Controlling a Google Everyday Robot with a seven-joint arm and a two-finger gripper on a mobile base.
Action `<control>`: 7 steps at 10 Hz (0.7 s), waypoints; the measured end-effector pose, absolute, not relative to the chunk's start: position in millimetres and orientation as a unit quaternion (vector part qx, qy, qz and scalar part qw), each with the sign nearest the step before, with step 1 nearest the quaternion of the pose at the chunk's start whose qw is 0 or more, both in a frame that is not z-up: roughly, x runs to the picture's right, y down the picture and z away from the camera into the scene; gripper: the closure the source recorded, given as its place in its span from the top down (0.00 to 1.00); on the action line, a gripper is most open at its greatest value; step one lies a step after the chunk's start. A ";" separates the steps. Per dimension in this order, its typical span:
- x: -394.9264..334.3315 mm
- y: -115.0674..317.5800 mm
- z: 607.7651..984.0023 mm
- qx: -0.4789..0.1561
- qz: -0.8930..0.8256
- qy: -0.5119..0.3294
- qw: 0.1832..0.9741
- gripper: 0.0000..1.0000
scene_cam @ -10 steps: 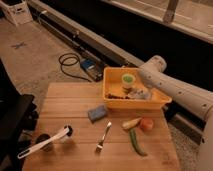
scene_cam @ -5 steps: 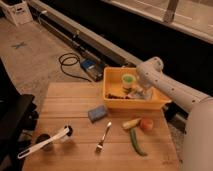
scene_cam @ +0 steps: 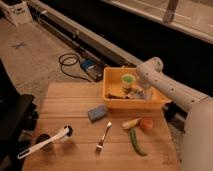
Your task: Place eraser in tray
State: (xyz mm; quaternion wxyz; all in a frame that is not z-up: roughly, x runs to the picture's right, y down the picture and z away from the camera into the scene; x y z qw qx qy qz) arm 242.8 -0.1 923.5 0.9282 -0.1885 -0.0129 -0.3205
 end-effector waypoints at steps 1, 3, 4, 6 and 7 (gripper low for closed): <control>231.1 -5.5 934.4 -0.186 -0.335 -0.020 0.924 0.65; 228.2 -4.3 942.6 -0.190 -0.350 -0.025 0.917 0.65; 226.6 -4.0 946.8 -0.193 -0.358 -0.027 0.913 0.65; 219.2 -3.6 955.3 -0.198 -0.371 -0.034 0.907 0.65; 219.6 -2.5 959.7 -0.202 -0.376 -0.036 0.904 0.65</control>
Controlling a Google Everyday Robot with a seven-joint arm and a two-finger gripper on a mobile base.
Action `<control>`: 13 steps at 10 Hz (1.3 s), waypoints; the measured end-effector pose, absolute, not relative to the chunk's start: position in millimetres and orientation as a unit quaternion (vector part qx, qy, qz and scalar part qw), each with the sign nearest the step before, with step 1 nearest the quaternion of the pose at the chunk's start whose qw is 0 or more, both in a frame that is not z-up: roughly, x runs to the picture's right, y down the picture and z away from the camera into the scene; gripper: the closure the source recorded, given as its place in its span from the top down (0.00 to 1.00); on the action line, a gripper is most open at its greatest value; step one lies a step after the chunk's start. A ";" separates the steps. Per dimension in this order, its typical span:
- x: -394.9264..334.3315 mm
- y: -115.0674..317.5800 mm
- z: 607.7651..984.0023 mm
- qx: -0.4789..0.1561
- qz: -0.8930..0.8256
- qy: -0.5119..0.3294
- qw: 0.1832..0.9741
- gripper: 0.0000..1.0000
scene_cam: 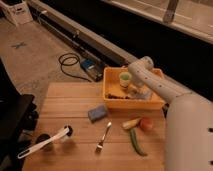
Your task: Place eraser in tray
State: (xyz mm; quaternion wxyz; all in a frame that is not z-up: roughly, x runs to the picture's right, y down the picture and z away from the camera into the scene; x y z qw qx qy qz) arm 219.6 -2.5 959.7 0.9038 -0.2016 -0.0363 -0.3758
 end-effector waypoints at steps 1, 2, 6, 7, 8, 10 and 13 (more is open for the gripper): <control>221.9 0.4 964.8 -0.206 -0.379 -0.040 0.901 0.65; 222.0 2.0 970.0 -0.210 -0.384 -0.044 0.898 0.65; 223.3 10.9 987.6 -0.224 -0.393 -0.057 0.890 0.65; 223.5 13.2 992.1 -0.228 -0.394 -0.060 0.889 0.65; 223.3 15.0 995.0 -0.230 -0.395 -0.061 0.887 0.62; 224.1 16.7 997.1 -0.231 -0.397 -0.060 0.886 0.46; 225.4 12.9 993.5 -0.225 -0.394 -0.048 0.890 0.13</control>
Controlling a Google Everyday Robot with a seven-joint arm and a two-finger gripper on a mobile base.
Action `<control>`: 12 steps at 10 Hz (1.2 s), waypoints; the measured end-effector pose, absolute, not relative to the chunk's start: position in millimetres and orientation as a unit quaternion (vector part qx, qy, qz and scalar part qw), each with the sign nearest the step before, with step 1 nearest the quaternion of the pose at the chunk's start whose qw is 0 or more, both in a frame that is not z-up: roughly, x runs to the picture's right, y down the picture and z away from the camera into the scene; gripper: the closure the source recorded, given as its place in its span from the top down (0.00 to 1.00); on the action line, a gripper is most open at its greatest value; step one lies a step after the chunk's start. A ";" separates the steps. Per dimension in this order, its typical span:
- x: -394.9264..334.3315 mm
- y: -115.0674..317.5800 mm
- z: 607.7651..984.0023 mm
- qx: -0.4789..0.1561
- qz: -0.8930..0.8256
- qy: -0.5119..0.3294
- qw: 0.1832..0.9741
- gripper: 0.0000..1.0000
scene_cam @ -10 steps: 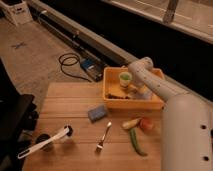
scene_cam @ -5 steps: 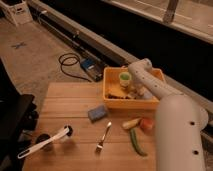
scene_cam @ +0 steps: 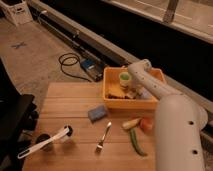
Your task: Place eraser in tray
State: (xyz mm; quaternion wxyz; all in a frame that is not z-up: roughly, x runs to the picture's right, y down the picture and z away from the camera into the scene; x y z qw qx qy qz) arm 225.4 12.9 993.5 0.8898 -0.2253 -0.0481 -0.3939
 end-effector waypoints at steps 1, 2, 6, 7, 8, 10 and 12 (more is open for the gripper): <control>225.9 9.2 989.7 -0.220 -0.390 -0.039 0.893 0.04; 230.5 3.0 981.5 -0.213 -0.382 -0.025 0.899 0.00; 256.6 -32.6 935.1 -0.179 -0.334 0.046 0.924 0.00; 265.8 -43.2 920.4 -0.166 -0.317 0.064 0.932 0.00; 275.8 -53.7 904.9 -0.150 -0.294 0.082 0.940 0.00; 286.3 -63.1 889.4 -0.130 -0.266 0.100 0.950 0.00; 291.0 -69.3 881.4 -0.120 -0.249 0.108 0.955 0.00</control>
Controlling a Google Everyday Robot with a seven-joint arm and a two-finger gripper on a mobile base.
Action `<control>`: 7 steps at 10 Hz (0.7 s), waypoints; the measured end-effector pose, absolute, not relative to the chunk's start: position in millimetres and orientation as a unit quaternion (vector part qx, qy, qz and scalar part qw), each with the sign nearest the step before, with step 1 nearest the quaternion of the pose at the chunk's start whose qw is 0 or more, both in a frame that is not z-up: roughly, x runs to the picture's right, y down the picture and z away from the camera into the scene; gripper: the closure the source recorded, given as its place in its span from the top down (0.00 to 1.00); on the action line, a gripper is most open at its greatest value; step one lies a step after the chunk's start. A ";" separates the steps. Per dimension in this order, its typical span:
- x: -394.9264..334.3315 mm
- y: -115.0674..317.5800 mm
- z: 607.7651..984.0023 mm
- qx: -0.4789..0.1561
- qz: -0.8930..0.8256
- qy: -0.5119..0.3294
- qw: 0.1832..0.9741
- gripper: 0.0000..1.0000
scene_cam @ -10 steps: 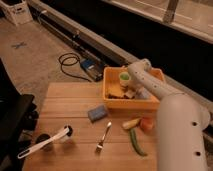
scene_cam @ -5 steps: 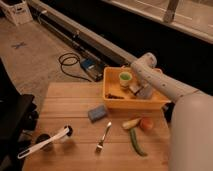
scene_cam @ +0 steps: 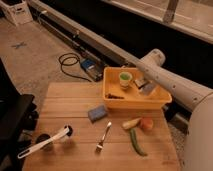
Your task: Place eraser in tray
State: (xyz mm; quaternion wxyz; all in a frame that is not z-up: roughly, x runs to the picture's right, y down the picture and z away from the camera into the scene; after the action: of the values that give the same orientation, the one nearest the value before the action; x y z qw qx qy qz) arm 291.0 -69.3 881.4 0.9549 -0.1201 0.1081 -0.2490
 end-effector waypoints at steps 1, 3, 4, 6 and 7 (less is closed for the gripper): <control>290.0 -68.8 882.1 -0.122 -0.248 0.107 0.955 0.00; 286.2 -59.8 892.8 -0.131 -0.248 0.101 0.955 0.00; 286.3 -56.8 895.0 -0.135 -0.247 0.100 0.954 0.00; 287.9 -52.5 898.5 -0.143 -0.245 0.096 0.954 0.00; 285.7 -49.9 902.4 -0.152 -0.244 0.089 0.954 0.02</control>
State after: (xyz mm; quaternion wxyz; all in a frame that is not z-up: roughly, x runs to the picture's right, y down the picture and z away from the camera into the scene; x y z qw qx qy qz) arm 285.7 -49.9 902.4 0.9536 -0.1521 0.0886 -0.2443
